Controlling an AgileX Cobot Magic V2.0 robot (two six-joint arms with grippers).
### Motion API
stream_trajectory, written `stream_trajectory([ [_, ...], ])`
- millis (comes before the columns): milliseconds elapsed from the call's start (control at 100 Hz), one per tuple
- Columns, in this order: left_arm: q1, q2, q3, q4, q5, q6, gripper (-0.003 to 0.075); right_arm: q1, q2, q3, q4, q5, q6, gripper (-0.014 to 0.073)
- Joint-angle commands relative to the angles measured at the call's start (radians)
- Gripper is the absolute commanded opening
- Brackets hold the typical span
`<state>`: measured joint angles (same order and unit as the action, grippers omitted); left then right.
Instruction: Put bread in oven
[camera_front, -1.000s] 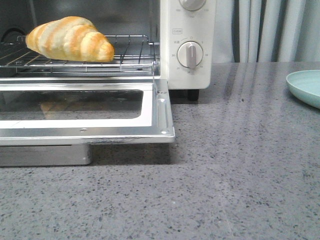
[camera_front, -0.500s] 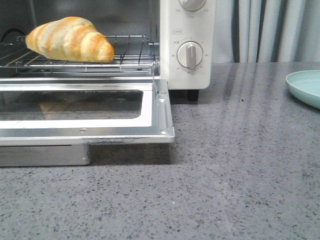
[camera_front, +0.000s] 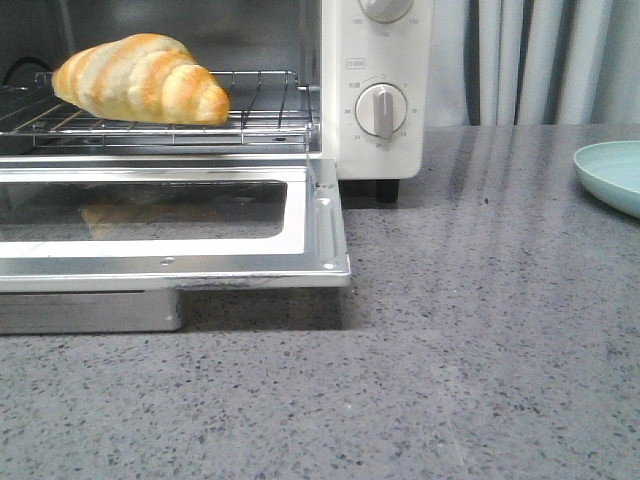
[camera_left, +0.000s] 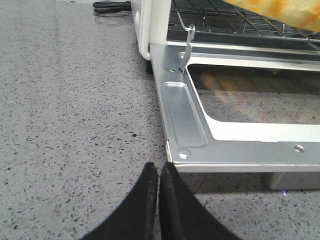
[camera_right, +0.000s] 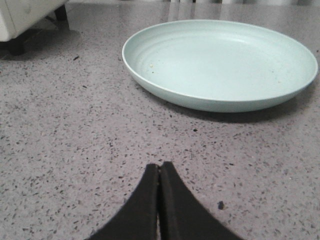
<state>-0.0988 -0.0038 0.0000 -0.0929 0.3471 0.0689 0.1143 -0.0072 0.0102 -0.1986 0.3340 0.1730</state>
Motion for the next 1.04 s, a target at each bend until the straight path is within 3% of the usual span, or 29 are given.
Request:
stream_trajectory([
  [0, 0.002, -0.029, 0.023, -0.002, -0.044, -0.009, -0.0021, -0.011, -0.021, 0.013, -0.021, -0.027, -0.012, -0.0069],
  [1030, 0.002, -0.029, 0.023, -0.002, -0.044, -0.009, -0.0021, -0.028, -0.021, 0.013, -0.024, -0.034, -0.012, -0.0069],
])
